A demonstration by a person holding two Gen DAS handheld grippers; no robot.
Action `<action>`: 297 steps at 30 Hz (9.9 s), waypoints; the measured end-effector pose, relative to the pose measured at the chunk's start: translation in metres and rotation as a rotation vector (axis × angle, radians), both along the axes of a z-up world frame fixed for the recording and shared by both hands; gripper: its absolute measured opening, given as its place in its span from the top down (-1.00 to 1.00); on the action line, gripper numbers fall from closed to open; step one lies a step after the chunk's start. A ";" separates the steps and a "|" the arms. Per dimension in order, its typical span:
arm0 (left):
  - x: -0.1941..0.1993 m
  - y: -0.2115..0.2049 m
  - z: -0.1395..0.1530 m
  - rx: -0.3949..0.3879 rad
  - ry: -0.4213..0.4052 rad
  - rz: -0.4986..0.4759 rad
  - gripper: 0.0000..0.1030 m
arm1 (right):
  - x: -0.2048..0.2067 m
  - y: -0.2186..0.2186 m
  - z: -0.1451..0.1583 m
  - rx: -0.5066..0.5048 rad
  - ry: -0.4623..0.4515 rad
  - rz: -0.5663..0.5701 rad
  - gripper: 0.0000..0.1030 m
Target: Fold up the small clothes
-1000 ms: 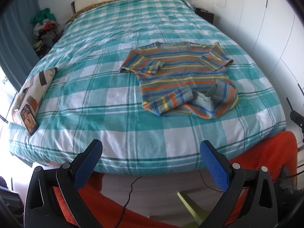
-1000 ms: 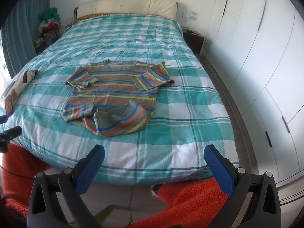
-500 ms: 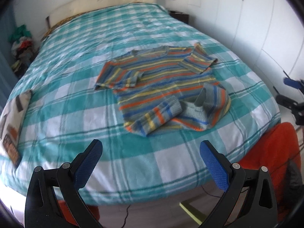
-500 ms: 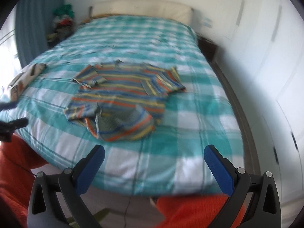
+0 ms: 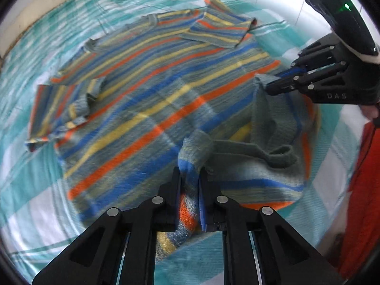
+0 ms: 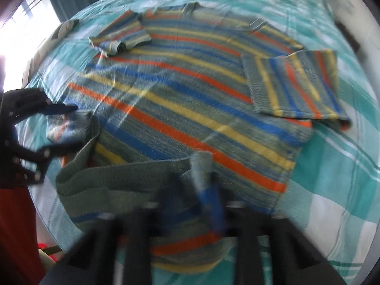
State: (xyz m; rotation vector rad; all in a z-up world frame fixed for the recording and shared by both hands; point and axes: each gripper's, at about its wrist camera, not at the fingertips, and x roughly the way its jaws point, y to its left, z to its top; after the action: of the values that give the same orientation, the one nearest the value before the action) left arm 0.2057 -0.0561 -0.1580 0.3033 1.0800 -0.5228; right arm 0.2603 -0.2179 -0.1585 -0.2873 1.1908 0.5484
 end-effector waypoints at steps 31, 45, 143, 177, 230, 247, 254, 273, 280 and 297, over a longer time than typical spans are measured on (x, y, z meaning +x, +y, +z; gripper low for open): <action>-0.107 0.119 -0.016 -0.472 0.343 0.326 0.95 | -0.141 -0.149 -0.031 0.546 0.341 -0.456 0.93; -0.130 0.153 -0.001 -0.272 0.278 0.369 0.95 | -0.164 -0.140 -0.026 0.374 0.434 -0.477 0.91; -0.156 0.147 0.038 -0.134 0.081 0.712 -0.69 | 0.056 -0.374 -0.002 0.234 -0.091 -1.090 0.91; -0.125 0.064 -0.017 0.106 -0.026 0.358 -0.88 | -0.177 -0.062 -0.016 -0.012 0.053 -0.163 0.11; 0.064 0.387 0.028 -0.431 -0.036 1.164 0.96 | -0.196 -0.095 0.019 0.078 0.006 -0.369 0.00; 0.060 0.383 0.028 -0.325 -0.089 1.107 0.15 | -0.196 -0.089 0.014 0.055 0.016 -0.354 0.00; 0.092 0.332 -0.020 -0.015 -0.001 0.943 0.24 | -0.196 -0.087 0.016 0.049 0.006 -0.360 0.00; -0.090 0.274 0.020 -0.194 0.056 0.822 -0.41 | -0.192 -0.115 0.018 0.173 0.019 -0.478 0.00; -0.138 0.208 0.010 -0.301 0.183 0.665 -0.43 | -0.191 -0.119 0.025 0.179 0.003 -0.488 0.00; -0.157 0.171 -0.003 -0.337 0.228 0.532 -0.58 | -0.183 -0.156 0.037 0.128 0.054 -0.524 -0.18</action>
State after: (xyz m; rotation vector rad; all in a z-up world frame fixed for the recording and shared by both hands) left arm 0.0485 0.1145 -0.1613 -0.3430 1.2136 -0.2542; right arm 0.0770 -0.3735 -0.1217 0.1508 1.2180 0.1719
